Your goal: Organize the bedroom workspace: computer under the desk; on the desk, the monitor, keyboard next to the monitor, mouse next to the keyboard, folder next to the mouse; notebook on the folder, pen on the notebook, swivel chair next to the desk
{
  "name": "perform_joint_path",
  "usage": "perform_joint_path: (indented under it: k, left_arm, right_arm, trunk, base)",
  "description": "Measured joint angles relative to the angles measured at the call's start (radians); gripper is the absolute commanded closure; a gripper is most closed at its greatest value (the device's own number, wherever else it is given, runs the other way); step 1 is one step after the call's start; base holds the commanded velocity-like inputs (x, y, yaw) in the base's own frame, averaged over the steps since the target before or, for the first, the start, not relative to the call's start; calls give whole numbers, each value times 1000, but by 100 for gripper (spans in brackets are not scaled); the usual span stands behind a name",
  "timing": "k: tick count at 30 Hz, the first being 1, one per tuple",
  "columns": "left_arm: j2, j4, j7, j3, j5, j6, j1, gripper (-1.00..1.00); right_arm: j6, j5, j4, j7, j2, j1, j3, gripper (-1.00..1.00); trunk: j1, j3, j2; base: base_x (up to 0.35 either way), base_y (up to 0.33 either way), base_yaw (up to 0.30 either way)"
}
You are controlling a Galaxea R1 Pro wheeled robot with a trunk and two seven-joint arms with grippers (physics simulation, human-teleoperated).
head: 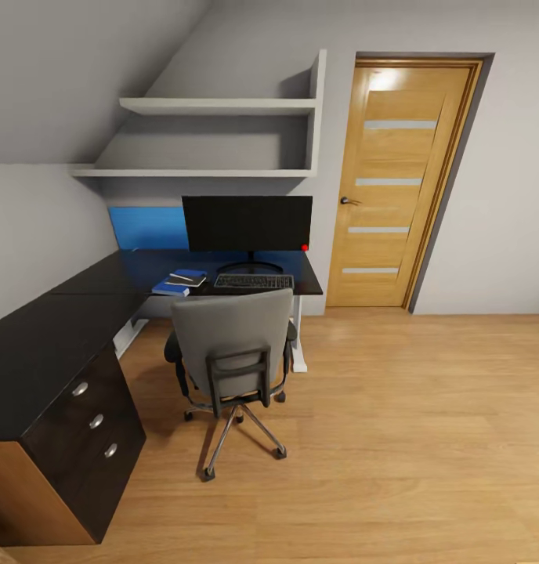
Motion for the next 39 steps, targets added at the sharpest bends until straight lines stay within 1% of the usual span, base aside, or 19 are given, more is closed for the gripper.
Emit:
perform_joint_path:
  k: [6,8,12,39]
  left_arm:
    - [2,0,1,2,2,-1,0,-100]
    - [1,-1,-1,12,12,0,0,-100]
    - [-2,-2,-7,15,14,2,0,-100]
    - [-2,-2,-9,15,15,3,0,-100]
  right_arm:
    - [0,0,0,0,0,0,1,-100]
    - [0,0,0,0,0,0,1,-100]
    - [0,0,0,0,0,0,0,-100]
    - [0,0,0,0,0,0,1,-100]
  trunk:
    - [0,0,0]
    - [0,0,0]
    - [0,0,0]
    - [0,0,0]
  base:
    - [0,0,0]
    - [0,0,0]
    - [0,0,0]
    - [0,0,0]
